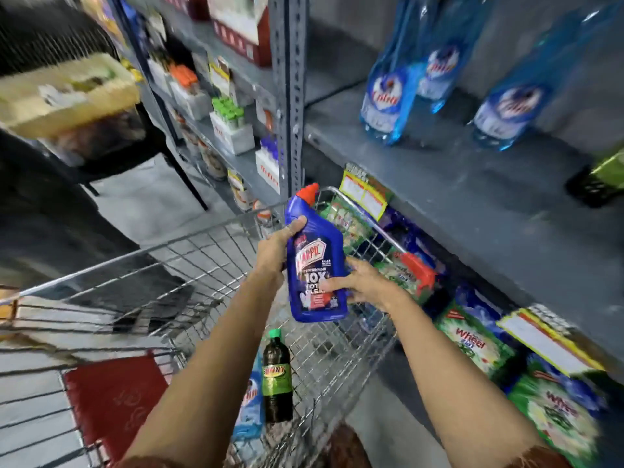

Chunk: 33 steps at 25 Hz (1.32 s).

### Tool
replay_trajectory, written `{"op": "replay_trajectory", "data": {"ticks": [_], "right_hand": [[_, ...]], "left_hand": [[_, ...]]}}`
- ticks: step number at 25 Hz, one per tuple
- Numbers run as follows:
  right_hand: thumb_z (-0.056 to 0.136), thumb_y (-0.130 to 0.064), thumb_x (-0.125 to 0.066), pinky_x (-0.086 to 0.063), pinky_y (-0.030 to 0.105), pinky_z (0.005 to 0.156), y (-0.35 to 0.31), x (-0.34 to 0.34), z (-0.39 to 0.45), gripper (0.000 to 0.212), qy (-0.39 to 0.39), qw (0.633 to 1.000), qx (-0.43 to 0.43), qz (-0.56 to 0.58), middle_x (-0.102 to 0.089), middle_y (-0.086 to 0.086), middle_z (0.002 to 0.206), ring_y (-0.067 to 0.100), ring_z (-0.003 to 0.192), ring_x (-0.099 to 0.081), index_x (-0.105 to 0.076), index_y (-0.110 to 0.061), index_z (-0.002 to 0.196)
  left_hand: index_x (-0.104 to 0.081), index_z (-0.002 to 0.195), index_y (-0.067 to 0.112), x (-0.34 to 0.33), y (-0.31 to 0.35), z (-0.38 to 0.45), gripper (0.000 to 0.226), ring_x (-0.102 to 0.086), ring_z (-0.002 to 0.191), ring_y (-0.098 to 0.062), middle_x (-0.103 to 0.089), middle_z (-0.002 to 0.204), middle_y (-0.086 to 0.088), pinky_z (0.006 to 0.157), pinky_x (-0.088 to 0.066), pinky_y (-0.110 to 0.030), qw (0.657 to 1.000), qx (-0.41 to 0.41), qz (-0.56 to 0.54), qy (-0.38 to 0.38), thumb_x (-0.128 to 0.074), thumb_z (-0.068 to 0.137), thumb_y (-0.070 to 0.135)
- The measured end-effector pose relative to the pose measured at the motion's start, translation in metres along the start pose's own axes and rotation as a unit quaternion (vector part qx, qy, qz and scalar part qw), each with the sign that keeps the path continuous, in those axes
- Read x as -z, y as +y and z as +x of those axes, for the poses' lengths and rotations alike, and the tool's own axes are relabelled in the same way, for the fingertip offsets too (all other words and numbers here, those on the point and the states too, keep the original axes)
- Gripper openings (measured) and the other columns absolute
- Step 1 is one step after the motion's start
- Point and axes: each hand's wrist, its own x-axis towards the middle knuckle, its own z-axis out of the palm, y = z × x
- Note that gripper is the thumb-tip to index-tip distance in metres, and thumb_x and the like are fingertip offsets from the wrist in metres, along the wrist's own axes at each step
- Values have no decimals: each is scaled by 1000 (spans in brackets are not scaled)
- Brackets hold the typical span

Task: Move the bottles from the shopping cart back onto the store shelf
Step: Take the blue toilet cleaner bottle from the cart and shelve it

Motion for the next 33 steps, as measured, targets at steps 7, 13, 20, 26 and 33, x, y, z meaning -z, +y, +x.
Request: {"op": "replay_trajectory", "data": {"ticks": [7,13,20,26,33], "right_hand": [[53,-5,-70,-55,22,57,-49,37,-169,38,23,980,198,2,-73,-11,62,3,58,-67,-62,-17,88],[52,-5,-73,-60,27,61,-40,82,-278,43,94,960,263,-8,-76,-8,70,8,66,-70,-62,-14,93],[41,-21,-83,-56,27,60,12,138,-349,57,221,942,252,-18,-74,-8,77,9,70,-69,-62,-20,95],[62,-3,-81,-58,26,58,67,183,-394,42,348,913,211,8,-69,-2,86,14,79,-66,-60,-23,92],[59,12,-78,-52,8,55,125,243,-414,54,491,846,201,49,-66,6,92,-1,69,-66,-59,-2,108]], "left_hand": [[-61,85,5,-82,74,-142,64,-55,75,-30,-61,84,-23,76,-47,-45,974,-160,-10,-163,-88,38,40],[-55,92,14,-145,80,-246,82,-55,77,-30,-56,91,-22,78,-46,-44,943,-209,29,-257,-88,25,46],[-53,69,15,-217,34,-290,31,-55,48,-12,-61,64,-6,57,-40,-27,917,-222,90,-320,-78,62,32],[-53,57,19,-291,-23,-308,26,-55,46,-6,-63,47,10,47,-42,-18,903,-201,130,-358,-75,71,17],[-58,75,14,-376,-82,-319,14,-54,63,-9,-58,68,4,61,-45,-19,856,-225,219,-410,-71,76,14]]}}
